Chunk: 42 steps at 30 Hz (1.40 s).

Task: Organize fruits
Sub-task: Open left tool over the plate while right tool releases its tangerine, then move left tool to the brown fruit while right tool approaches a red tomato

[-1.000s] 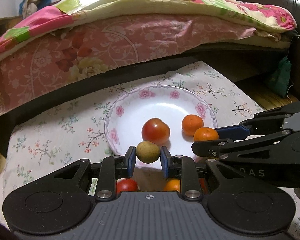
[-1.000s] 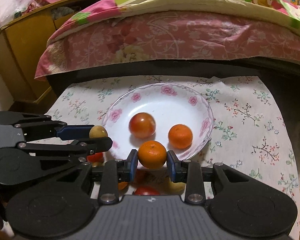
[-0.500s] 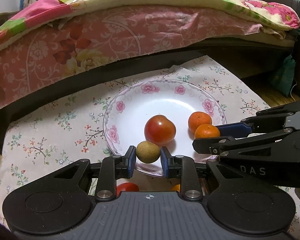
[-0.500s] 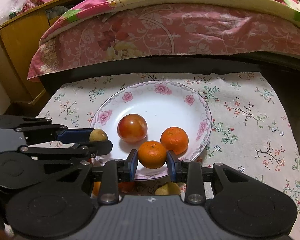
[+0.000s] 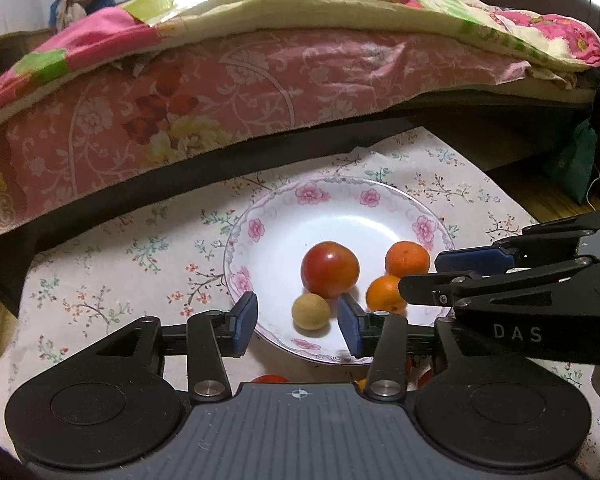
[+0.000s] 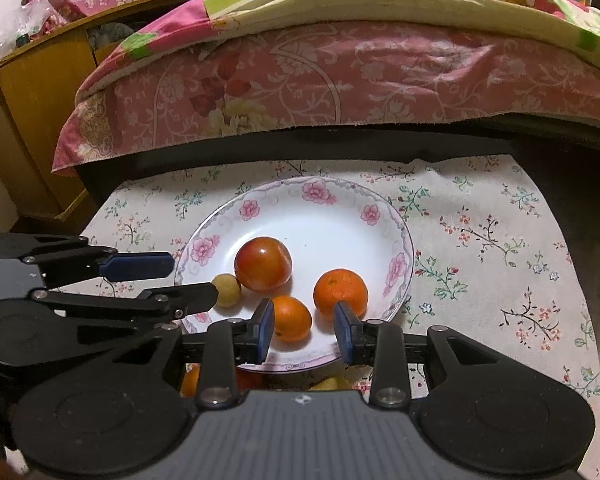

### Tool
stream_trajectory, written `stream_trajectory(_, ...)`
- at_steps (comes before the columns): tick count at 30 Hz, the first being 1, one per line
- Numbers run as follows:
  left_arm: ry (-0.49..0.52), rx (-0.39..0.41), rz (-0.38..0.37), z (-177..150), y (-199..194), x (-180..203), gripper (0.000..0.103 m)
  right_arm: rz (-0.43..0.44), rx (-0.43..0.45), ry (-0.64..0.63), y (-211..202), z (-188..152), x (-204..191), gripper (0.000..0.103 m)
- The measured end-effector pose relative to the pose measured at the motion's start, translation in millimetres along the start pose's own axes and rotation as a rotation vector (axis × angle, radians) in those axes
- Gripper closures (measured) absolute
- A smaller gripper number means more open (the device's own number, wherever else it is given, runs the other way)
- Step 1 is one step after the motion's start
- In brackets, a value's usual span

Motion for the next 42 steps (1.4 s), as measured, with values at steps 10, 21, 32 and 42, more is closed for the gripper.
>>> stream_trajectory(10, 0.014, 0.011, 0.012, -3, -21, -3, 0.042, 0.016, 0.012, -0.015, -14, -1, -9, 0.070)
stream_trajectory(21, 0.025, -0.040, -0.002, -28, -44, -3, 0.036, 0.019, -0.039, -0.042, -31, -23, -20, 0.070)
stream_trajectory(32, 0.037, -0.109, -0.052, -58, -62, 6, 0.033, 0.035, -0.107, -0.038, -38, -53, -27, 0.069)
stream_trajectory(42, 0.016, -0.124, -0.084, -62, -53, 5, 0.031, -0.010, -0.105, -0.086, -17, -55, -30, 0.062)
Point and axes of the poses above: each gripper's, at about its wrist camera, not at the fingertips, and y roughly the way its jaws point, x to its right, z to its top, the point moved 2 cm from there along y, roughly the way its jaws point, and after that the axes turned 1 degree about z, right-handed, at the moved point
